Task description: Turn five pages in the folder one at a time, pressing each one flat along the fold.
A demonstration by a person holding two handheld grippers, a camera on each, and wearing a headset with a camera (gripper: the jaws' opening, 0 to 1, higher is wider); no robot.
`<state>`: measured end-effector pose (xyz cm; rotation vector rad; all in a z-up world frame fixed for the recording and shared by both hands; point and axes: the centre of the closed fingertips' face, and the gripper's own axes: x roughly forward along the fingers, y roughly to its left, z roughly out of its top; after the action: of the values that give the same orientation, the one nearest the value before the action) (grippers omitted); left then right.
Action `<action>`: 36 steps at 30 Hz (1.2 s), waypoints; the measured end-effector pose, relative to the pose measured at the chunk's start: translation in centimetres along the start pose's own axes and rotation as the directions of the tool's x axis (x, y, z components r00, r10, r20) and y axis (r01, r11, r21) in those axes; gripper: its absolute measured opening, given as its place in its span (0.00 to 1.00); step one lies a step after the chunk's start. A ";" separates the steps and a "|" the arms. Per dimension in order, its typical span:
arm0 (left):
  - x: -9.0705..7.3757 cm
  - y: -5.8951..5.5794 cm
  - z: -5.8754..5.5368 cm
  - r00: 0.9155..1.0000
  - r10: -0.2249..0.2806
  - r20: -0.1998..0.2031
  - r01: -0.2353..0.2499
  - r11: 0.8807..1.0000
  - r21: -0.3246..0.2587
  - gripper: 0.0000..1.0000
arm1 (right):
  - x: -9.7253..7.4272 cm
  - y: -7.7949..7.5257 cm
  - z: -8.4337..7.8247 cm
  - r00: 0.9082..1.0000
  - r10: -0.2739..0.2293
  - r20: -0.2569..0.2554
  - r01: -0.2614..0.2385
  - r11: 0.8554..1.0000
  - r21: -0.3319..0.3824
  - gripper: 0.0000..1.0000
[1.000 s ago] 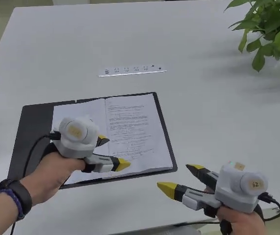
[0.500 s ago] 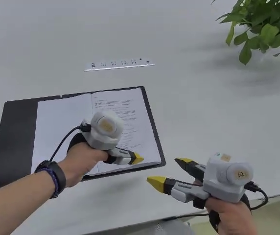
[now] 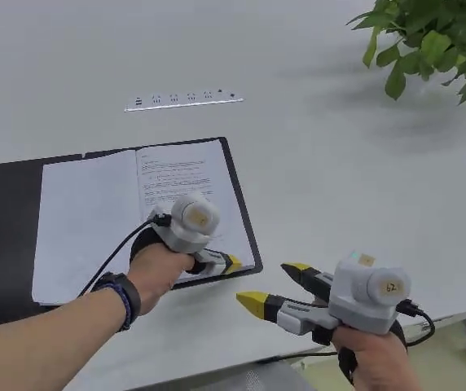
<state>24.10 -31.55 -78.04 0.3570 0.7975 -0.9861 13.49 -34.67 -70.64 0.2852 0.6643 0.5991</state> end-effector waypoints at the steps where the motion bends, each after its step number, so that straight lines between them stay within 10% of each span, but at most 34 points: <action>1: 0.1 -0.1 -0.1 1.000 -0.003 0.004 0.003 1.000 -0.006 0.67 | 0.0 -0.1 -0.1 1.000 0.000 -0.003 0.000 1.000 -0.001 0.67; 11: -0.1 0.3 -0.5 0.999 0.007 0.037 -0.007 1.000 0.015 0.61 | 0.3 -0.2 -0.4 1.000 0.011 -0.013 -0.011 1.000 0.012 0.65; 14: -0.3 1.4 0.0 0.993 0.037 0.112 -0.029 0.997 -0.077 0.53 | 0.7 -0.3 0.0 1.000 0.014 -0.004 -0.014 1.000 0.011 0.63; 36: -0.4 2.1 -0.2 0.992 0.064 0.110 -0.059 0.997 -0.041 0.39 | 1.5 -0.6 0.7 0.999 0.033 0.027 -0.034 0.998 0.050 0.62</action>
<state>25.65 -30.12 -78.07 0.2901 0.6986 -0.9243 15.09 -34.26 -71.11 0.3511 0.6508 0.6104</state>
